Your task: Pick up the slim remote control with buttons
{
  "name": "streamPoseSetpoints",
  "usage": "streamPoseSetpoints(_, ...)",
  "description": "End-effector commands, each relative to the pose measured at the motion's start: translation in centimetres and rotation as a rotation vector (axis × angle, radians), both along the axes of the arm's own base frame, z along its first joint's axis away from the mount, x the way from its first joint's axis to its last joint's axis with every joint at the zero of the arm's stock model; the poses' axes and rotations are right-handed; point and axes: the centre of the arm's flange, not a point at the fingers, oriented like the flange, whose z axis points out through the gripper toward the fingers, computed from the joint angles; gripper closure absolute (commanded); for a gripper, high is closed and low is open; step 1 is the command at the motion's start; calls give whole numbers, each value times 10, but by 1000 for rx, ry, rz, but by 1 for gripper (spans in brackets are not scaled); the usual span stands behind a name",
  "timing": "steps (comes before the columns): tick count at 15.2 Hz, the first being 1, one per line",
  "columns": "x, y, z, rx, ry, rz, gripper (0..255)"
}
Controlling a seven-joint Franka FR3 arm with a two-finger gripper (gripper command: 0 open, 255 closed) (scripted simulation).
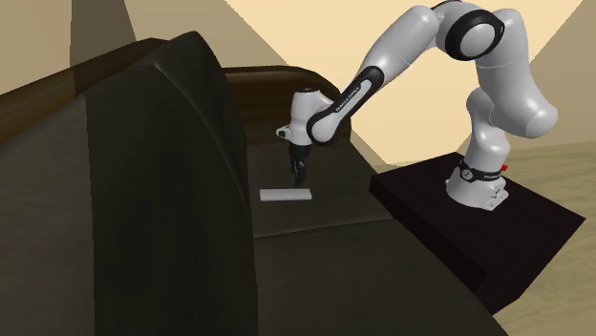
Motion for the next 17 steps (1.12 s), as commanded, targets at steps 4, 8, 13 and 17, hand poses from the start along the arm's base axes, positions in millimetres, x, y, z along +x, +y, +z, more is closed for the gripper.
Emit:
streamPoseSetpoints(4, 28, -36, -48, -10, 3, -11, 0)
streamPoseSetpoints(8, 28, -36, -65, -10, 3, -11, 0)
streamPoseSetpoints(13, 28, -36, -89, -10, 3, -11, 0)
streamPoseSetpoints(17, 29, -36, -89, -10, 3, -11, 255)
